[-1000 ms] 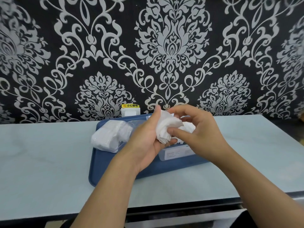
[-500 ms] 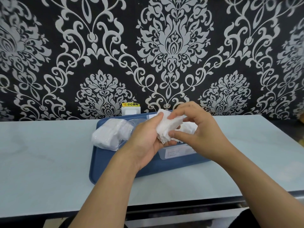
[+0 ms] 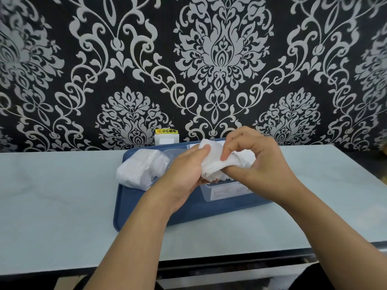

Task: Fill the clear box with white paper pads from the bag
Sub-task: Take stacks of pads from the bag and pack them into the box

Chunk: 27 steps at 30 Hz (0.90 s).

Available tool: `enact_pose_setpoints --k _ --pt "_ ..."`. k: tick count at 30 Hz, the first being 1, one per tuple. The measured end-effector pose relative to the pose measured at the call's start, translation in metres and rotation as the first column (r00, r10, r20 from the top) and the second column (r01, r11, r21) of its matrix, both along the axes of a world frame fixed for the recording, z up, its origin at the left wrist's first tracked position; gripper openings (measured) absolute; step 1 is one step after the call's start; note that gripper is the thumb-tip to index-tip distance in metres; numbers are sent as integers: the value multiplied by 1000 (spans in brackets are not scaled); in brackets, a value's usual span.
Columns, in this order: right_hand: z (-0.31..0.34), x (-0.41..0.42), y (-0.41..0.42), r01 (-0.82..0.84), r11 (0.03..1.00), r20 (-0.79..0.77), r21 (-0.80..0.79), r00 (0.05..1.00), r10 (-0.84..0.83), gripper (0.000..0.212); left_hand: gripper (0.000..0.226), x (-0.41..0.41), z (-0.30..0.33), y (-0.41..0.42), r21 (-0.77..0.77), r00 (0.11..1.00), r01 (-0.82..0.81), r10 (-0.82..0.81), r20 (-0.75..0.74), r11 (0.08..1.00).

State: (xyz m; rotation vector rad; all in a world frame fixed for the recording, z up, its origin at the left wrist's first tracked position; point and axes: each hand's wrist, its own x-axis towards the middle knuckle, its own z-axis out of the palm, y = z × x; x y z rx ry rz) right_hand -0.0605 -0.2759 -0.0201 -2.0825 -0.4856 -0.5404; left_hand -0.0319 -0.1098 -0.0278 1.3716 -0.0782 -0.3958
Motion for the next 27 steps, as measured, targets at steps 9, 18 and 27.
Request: enact_pose_setpoints --k 9,18,27 --pt "0 0 -2 9 1000 -22 17 1000 -8 38 49 -9 4 2 -67 971 232 -235 -44 970" --pt "-3 -1 -1 50 996 37 75 998 -53 40 50 -9 6 -1 -221 958 260 -279 -60 940" --pt "0 1 -4 12 971 80 238 996 -32 26 43 -7 7 -2 -238 979 173 -193 -64 956"
